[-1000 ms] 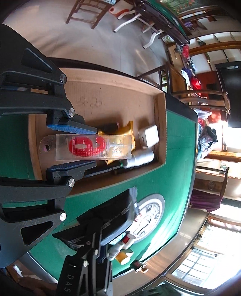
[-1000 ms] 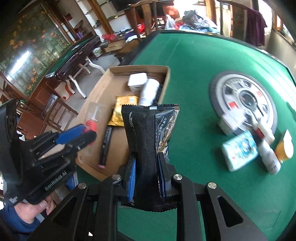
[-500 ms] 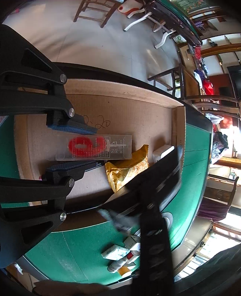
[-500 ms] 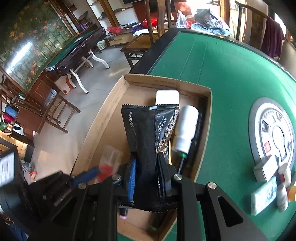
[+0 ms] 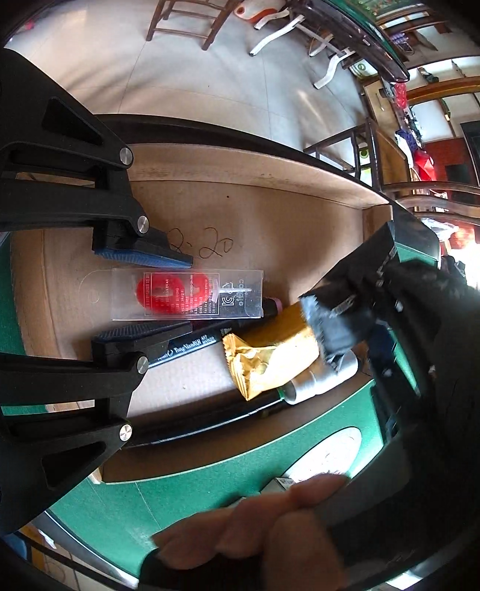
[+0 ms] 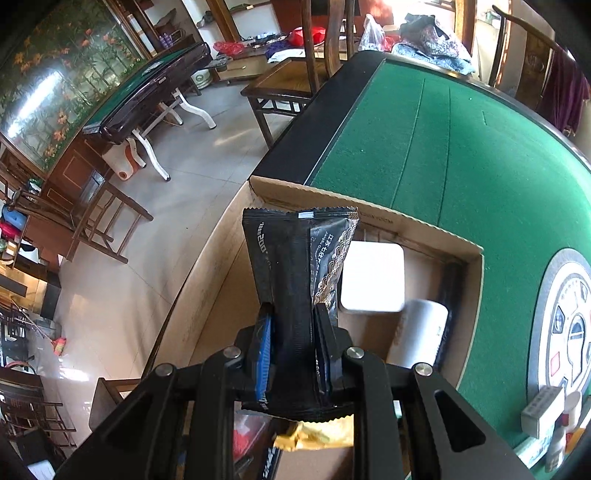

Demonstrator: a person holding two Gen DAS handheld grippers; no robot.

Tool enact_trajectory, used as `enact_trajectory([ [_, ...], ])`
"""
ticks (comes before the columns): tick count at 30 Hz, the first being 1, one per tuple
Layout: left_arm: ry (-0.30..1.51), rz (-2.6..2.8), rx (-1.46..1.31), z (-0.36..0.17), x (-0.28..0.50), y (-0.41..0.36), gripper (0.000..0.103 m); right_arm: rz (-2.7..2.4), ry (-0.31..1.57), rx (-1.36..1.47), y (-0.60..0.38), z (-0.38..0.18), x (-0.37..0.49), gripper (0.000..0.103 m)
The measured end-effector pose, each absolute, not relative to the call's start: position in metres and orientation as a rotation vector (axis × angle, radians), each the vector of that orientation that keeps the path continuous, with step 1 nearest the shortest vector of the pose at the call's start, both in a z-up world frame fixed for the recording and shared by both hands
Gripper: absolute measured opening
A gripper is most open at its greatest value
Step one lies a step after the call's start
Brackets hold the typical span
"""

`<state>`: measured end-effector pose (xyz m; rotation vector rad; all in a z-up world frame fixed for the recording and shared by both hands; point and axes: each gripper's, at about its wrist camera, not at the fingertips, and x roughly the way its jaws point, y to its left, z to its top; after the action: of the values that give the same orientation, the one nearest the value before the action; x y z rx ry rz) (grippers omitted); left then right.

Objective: Organize objects
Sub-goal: 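Lower the black bag into the box with the right gripper while the left gripper lowers the clear packet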

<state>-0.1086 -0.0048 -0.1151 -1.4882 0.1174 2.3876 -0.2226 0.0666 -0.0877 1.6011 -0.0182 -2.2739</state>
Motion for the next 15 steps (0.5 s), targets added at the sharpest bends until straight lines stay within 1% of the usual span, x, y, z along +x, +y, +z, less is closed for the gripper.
enact_trajectory([
  [15, 0.103, 2.384, -1.496, -0.119, -0.109, -0.013, 0.027, -2.267, 0.016, 1.628, 0.050, -0.107, -0.241, 0.020],
])
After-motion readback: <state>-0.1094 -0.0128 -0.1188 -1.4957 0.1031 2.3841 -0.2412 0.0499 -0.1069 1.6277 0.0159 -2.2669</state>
